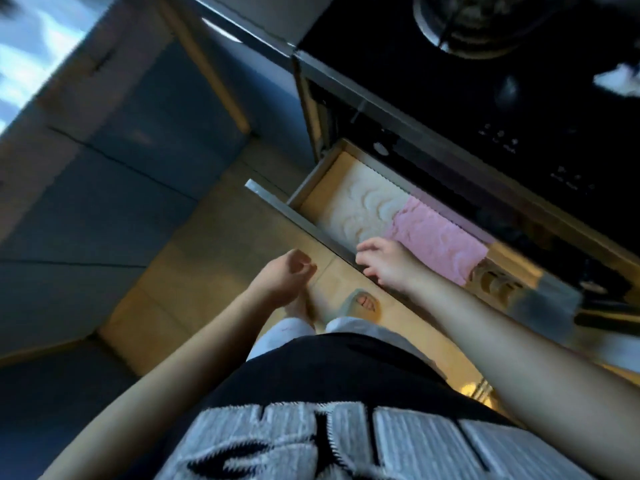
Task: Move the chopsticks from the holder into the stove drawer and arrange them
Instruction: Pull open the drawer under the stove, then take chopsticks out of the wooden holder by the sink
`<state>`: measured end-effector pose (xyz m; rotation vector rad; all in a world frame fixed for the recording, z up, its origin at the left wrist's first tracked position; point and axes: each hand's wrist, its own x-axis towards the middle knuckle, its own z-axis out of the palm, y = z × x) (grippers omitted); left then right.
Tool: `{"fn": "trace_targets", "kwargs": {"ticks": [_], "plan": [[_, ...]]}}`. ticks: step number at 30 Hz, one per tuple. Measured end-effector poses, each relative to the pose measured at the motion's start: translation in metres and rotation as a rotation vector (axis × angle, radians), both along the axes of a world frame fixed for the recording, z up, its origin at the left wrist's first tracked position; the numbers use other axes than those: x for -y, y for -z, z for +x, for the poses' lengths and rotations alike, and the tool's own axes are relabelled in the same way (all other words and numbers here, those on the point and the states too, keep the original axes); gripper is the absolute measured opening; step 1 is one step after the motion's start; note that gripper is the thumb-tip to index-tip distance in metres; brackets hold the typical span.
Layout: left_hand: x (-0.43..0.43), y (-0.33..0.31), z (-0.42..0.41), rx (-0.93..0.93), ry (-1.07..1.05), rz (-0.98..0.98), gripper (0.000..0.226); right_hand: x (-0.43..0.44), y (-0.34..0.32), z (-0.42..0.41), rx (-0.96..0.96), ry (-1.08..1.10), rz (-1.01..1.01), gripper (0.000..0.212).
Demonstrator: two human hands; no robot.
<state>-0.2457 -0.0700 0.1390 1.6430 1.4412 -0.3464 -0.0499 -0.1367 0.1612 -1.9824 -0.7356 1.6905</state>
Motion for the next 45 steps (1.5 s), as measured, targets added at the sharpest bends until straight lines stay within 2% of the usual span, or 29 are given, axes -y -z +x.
{"fn": "trace_targets", "kwargs": {"ticks": [5, 8, 14, 21, 28, 37, 45], "plan": [[0.012, -0.032, -0.054, 0.012, -0.128, 0.163, 0.032, -0.026, -0.033, -0.037, 0.378, -0.521, 0.262, 0.037], [0.019, -0.046, -0.09, -0.061, -0.162, 0.283, 0.038, -0.039, -0.054, -0.075, 0.57, -0.766, 0.436, 0.044], [0.029, -0.069, -0.183, -0.149, -0.334, 0.538, 0.046, -0.063, -0.077, -0.176, 0.782, -0.962, 0.653, 0.057], [0.049, -0.086, -0.331, -0.259, -0.457, 0.607, 0.068, -0.08, -0.093, -0.335, 0.825, -1.072, 0.686, 0.068], [0.079, -0.1, -0.473, -0.343, -0.607, 0.571, 0.073, -0.089, -0.102, -0.496, 0.794, -1.217, 0.815, 0.069], [0.076, -0.1, -0.582, -0.355, -0.924, 0.521, 0.074, -0.13, -0.109, -0.633, 0.735, -1.472, 0.981, 0.07], [0.004, -0.103, -0.668, -0.405, -1.109, 0.548, 0.075, -0.223, -0.113, -0.737, 0.657, -1.584, 1.128, 0.071]]}}
